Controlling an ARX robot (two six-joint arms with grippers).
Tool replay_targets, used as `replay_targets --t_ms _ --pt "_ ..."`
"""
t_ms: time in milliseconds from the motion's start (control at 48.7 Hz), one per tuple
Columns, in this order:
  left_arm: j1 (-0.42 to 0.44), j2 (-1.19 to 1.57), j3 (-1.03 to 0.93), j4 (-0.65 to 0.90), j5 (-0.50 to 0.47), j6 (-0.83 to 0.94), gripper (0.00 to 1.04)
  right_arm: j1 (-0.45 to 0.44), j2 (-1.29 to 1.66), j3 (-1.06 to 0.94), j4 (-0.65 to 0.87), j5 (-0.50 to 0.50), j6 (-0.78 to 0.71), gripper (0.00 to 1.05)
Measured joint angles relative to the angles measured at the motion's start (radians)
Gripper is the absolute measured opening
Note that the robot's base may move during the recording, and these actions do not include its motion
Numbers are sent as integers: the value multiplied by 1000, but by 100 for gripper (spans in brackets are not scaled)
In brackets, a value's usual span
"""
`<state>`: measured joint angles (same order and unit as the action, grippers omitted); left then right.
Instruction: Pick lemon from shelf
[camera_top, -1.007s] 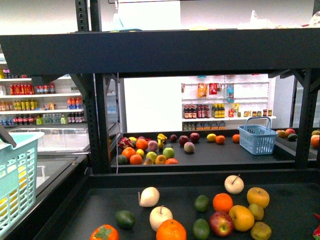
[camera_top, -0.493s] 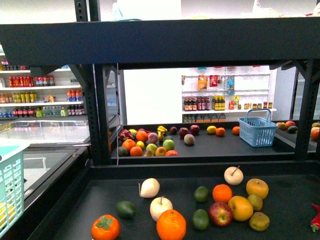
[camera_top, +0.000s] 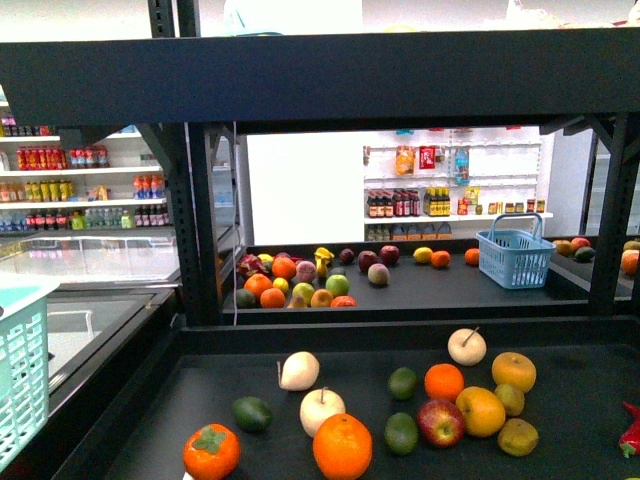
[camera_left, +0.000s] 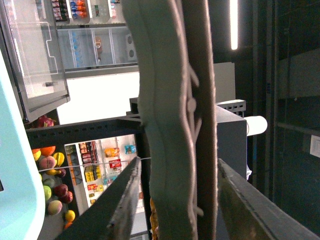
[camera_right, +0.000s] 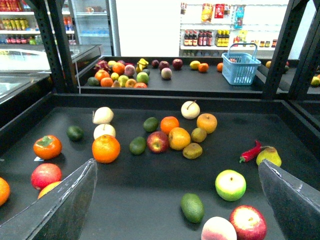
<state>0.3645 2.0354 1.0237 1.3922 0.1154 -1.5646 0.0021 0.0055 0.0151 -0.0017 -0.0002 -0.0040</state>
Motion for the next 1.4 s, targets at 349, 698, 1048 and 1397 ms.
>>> replay_targets --t_ms 349,698,1048,1397 --pt "18 -1 -44 1 83 34 90 0 0 0 0 0 0 97" --pt "60 -193 -166 -121 118 122 97 0 -1 0 0 0 0 97" --pt "53 -532 -212 -611 138 338 97 0 -1 0 0 0 0 97" --pt "-200 -1117 -235 -1300 -223 1277 97 0 -1 0 0 0 0 97"
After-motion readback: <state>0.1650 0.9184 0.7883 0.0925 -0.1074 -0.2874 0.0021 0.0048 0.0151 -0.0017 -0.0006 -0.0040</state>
